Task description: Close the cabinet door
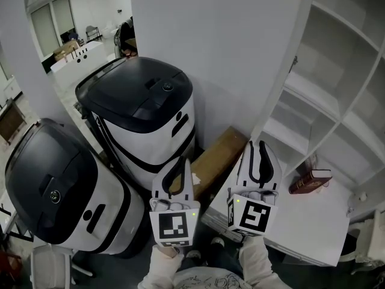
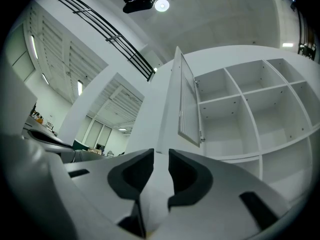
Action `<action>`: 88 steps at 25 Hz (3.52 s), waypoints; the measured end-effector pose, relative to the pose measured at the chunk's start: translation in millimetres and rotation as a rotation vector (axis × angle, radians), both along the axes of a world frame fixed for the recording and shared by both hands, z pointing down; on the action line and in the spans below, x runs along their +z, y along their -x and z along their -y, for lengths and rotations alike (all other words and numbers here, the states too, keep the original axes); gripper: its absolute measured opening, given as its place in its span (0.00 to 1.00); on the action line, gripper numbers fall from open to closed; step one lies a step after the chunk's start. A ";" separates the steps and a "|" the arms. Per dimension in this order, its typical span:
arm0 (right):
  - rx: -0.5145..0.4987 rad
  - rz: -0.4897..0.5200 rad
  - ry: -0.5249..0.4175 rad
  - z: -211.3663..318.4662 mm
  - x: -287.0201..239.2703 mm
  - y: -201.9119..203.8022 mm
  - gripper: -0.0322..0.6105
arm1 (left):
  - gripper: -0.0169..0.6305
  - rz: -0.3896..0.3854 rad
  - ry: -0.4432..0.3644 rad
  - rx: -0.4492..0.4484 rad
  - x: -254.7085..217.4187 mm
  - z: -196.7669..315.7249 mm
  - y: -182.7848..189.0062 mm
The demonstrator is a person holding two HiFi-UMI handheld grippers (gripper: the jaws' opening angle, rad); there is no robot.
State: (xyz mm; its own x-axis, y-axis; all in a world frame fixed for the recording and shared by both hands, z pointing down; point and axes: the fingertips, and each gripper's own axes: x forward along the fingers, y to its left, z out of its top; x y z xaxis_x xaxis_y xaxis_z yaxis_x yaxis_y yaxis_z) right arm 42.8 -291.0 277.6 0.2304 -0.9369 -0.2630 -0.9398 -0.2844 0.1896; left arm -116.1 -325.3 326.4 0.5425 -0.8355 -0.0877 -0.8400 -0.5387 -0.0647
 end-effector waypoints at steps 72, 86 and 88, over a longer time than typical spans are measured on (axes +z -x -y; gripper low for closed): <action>0.175 0.108 -0.073 -67.5 -6.4 -105.3 0.15 | 0.05 0.005 -0.007 0.114 -7.9 -38.3 -90.2; 0.155 0.173 -0.114 -87.2 -3.9 -155.6 0.16 | 0.05 0.011 -0.005 0.200 -6.5 -43.9 -147.5; 0.144 0.180 -0.119 -89.5 -3.2 -164.1 0.16 | 0.05 0.009 -0.004 0.211 -5.0 -44.7 -156.5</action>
